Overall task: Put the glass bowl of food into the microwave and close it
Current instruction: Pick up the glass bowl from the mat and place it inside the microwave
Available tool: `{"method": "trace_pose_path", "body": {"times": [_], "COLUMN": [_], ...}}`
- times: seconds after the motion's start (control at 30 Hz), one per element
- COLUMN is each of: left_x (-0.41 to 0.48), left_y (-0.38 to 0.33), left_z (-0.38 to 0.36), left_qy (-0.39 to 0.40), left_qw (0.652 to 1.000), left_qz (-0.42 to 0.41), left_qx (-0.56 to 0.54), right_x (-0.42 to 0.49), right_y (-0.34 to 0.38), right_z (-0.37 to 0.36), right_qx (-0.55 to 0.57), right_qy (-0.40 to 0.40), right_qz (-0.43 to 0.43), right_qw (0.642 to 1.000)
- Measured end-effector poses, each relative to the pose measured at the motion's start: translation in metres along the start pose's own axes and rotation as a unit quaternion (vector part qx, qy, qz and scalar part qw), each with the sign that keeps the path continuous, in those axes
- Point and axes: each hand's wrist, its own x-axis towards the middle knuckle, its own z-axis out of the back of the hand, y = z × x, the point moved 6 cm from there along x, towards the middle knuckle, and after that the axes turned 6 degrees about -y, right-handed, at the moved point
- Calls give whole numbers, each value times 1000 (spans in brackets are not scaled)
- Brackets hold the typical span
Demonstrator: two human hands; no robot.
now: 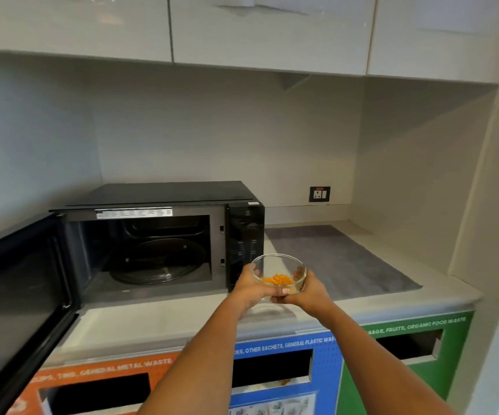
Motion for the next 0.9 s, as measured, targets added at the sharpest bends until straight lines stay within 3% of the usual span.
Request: {"method": "trace_pose_path", "body": {"times": [0.53, 0.9], "left_x": [-87, -101], "left_y": [4, 21], "left_z": [171, 225], "left_qy": [-83, -120], "left_qw": [995, 993], "left_qz": [-28, -14], "left_qx": [46, 17], "right_x": [-78, -84], "right_y": [99, 124], "right_z": [-127, -177], "right_qx": [8, 0], "right_qy": [65, 114], "right_qz": [49, 72], "right_qw": [997, 991]}}
